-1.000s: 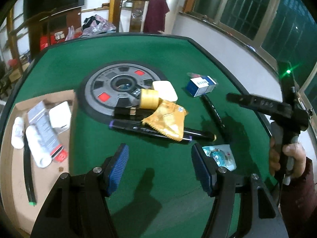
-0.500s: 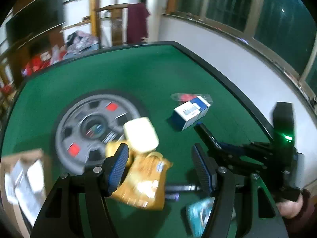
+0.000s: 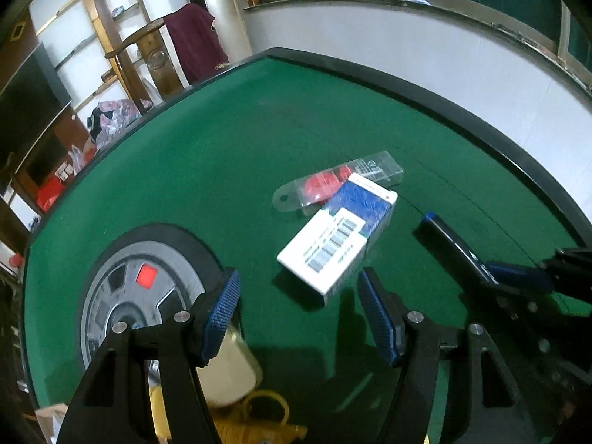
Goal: Organize objects
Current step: 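Grasp the blue-and-white medicine box with the left tool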
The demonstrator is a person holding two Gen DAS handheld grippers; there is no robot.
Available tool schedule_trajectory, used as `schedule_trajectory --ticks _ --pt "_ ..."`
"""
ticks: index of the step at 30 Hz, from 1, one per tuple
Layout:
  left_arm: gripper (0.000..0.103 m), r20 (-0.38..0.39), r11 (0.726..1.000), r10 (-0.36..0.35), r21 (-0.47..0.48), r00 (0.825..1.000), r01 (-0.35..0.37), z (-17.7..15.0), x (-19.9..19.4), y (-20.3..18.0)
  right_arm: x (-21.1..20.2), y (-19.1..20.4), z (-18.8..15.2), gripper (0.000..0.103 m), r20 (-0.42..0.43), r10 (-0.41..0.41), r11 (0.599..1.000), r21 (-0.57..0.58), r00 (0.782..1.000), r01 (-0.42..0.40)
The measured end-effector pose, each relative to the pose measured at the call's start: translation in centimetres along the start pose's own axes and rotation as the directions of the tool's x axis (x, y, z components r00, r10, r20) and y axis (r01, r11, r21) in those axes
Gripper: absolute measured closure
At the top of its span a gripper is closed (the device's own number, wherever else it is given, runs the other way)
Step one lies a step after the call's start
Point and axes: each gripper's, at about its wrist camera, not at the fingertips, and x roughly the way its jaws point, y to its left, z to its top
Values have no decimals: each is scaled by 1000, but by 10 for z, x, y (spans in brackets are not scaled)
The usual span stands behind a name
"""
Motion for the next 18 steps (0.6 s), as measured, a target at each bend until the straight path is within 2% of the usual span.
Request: schedule_trajectory --ticks 9,18 --pt "43 -3 995 41 94 999 -40 4 11 -21 3 7 -1 90 -1 4 1000 18 1000 -4" --pt "43 -5 997 30 68 1000 -30 6 9 -27 0 6 -4 90 -4 18 999 34 1000 -18"
